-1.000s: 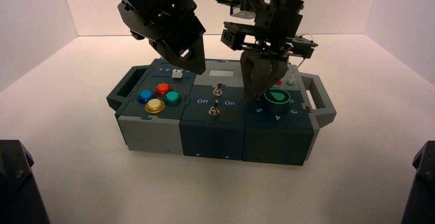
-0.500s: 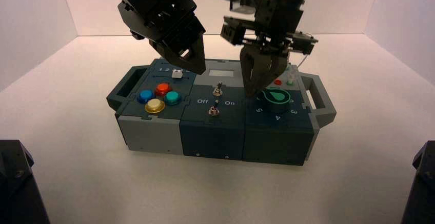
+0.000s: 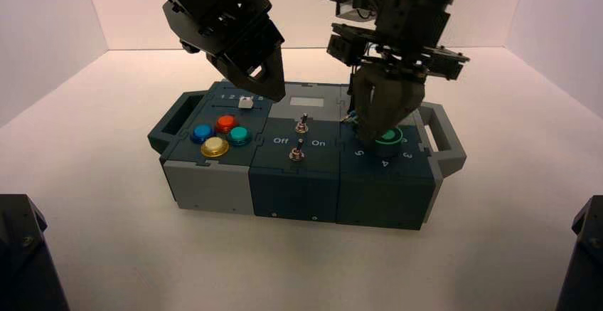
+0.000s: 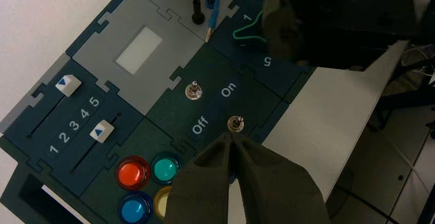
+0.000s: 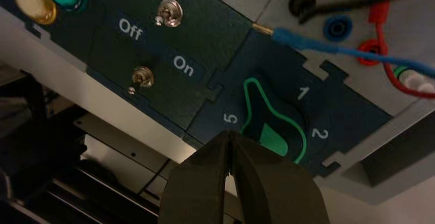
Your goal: Turn the knob to position 6.
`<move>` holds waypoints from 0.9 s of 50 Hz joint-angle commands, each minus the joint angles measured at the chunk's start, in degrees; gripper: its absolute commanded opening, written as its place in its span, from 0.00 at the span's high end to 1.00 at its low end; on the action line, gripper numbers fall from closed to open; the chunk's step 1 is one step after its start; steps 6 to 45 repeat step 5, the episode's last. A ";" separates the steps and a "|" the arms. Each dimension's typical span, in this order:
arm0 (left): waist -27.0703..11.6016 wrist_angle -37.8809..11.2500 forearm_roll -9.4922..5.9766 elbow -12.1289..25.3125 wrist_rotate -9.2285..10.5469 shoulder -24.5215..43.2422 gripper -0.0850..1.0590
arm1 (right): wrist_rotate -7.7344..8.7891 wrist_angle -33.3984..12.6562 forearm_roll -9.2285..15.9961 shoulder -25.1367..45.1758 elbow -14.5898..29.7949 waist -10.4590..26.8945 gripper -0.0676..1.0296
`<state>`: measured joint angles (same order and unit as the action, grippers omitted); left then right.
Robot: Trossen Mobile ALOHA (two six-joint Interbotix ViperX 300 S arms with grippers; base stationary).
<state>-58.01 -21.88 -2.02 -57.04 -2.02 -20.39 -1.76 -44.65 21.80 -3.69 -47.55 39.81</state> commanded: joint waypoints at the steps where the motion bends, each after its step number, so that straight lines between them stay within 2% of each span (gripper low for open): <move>1: -0.09 0.26 0.09 0.97 -0.35 -0.79 0.95 | 0.00 0.26 0.18 -1.67 -0.09 0.09 0.96; 45: 0.00 0.26 0.09 0.97 -0.35 -0.88 0.95 | 0.18 0.35 0.09 -1.76 -0.18 0.09 0.96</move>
